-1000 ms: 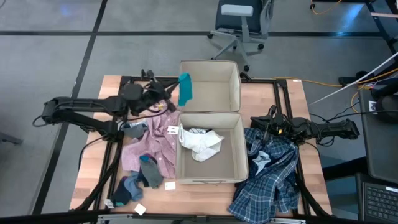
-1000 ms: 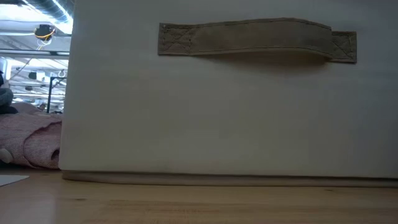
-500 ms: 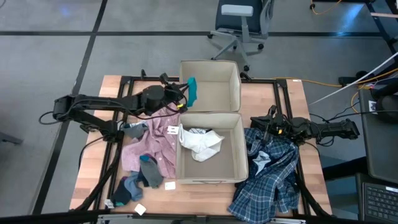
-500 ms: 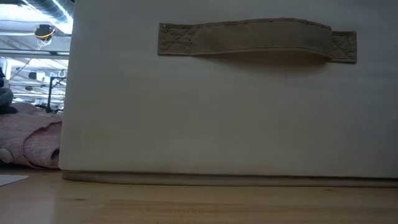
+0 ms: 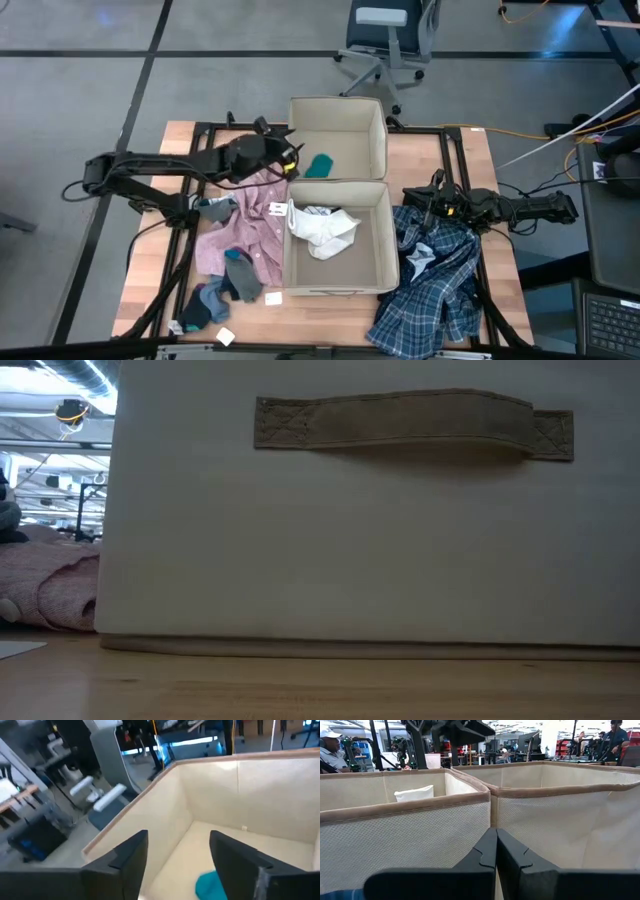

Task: Sort clothes
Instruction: Put the pink shirt into the top laundry organizer

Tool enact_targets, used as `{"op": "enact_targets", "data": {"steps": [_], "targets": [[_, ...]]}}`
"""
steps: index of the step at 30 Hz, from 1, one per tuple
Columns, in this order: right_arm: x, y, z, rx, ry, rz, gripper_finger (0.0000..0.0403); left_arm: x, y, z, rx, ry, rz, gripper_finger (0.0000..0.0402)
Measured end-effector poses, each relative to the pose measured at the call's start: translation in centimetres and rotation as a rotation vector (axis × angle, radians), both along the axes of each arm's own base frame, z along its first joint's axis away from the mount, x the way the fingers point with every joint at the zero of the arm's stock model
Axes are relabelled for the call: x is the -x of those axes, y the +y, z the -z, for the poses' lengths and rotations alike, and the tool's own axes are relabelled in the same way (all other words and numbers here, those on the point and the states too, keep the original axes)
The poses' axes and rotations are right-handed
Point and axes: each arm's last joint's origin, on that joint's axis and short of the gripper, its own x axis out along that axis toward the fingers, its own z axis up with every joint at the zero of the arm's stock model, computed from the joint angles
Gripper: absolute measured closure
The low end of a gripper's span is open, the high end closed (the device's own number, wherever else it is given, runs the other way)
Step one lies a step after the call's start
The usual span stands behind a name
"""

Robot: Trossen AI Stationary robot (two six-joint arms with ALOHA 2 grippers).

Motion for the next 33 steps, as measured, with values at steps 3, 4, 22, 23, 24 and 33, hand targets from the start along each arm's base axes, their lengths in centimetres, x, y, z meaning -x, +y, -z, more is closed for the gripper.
{"op": "enact_targets", "data": {"steps": [3, 4, 22, 23, 24, 33], "targets": [[0.0, 0.0, 0.0, 0.000, 0.000, 0.000, 0.0395, 1.5, -0.9, -2.1, 0.072, 0.027, -0.001, 0.0186], [0.0, 0.0, 0.0, 0.000, 0.000, 0.000, 0.0395, 2.1, -1.3, -2.7, 0.099, 0.044, 0.001, 0.0185], [0.0, 0.0, 0.0, 0.021, 0.006, 0.000, 0.0395, 11.6, -6.2, -1.3, 0.633, 0.216, -0.044, 0.0183], [0.0, 0.0, 0.0, 0.021, 0.006, 0.000, 0.0395, 11.5, -6.4, -0.5, 0.650, 0.237, -0.039, 0.0183], [0.0, 0.0, 0.0, 0.021, 0.006, 0.000, 0.0395, 11.3, -6.5, 0.2, 0.664, 0.255, -0.033, 0.0183], [0.0, 0.0, 0.0, 0.021, 0.006, 0.000, 0.0395, 8.7, -7.6, 5.5, 0.724, 0.351, -0.020, 0.0183]]}}
